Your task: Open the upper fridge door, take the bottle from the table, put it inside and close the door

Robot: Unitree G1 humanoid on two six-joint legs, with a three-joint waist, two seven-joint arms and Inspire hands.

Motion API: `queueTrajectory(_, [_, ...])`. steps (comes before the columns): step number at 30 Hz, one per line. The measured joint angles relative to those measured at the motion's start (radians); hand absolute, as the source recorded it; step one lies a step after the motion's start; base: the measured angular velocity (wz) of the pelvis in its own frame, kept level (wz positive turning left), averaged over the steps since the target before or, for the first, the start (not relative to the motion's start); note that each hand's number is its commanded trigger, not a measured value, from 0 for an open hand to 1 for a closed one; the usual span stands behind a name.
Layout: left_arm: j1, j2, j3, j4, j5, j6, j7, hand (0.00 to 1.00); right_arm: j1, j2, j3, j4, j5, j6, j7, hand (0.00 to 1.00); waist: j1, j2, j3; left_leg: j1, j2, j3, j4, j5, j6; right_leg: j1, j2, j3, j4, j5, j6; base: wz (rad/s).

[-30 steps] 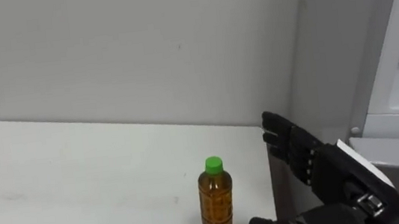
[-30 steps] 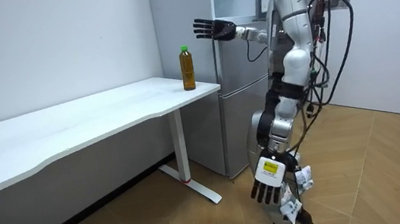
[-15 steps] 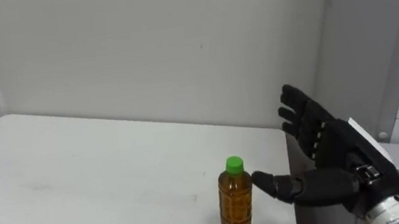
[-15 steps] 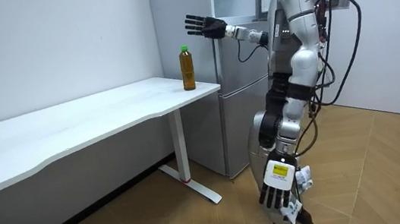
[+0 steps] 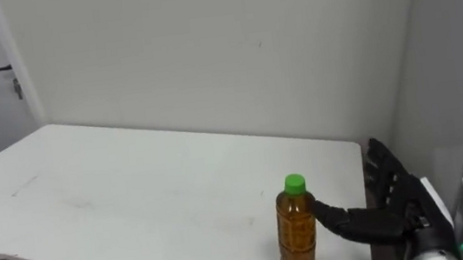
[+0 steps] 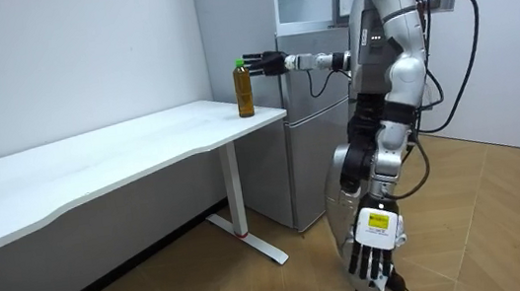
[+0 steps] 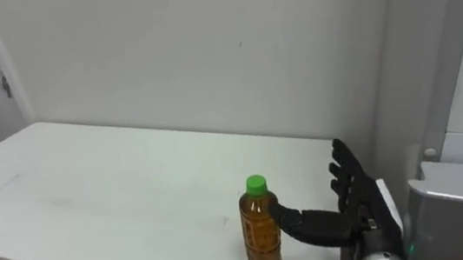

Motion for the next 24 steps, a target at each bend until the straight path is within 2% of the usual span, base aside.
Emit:
queueTrajectory(3, [-0.005,-0.007,-0.001,-0.001,-0.001,0.002,0.025,0.0,-0.012,0.005,0.002,0.056,-0.026,0.0,-0.086,0.0,0.004,0.004,0.0017,-0.005,-0.002,-0.017,0.002,0.003,0.003,0.003,-0.004,-0.017,0.0,0.001,0.004,0.17])
queueTrajectory(8, [0.005,-0.019,-0.014,-0.001,-0.001,0.032,0.055,0.0,-0.045,0.006,0.015,0.153,-0.032,-0.001,-0.194,0.0,0.005,0.005,0.0025,-0.005,-0.017,-0.044,0.003,0.006,0.008,0.014,-0.01,-0.036,0.001,-0.003,0.013,0.14])
queueTrajectory(17, [0.013,-0.021,-0.023,-0.016,0.007,0.046,0.063,0.0,-0.045,0.004,0.052,0.196,-0.031,0.0,-0.255,0.0,0.011,0.004,0.0029,-0.017,-0.029,-0.066,0.004,0.011,0.016,0.012,-0.024,-0.068,0.002,-0.007,0.021,0.08])
queueTrajectory(24, [0.031,-0.021,-0.041,-0.07,0.01,0.046,0.063,0.0,-0.045,0.003,0.084,0.196,-0.031,-0.002,-0.231,0.0,0.009,0.004,0.0016,-0.019,-0.033,-0.069,0.004,0.012,0.018,0.011,-0.029,-0.074,0.003,-0.007,0.024,0.01])
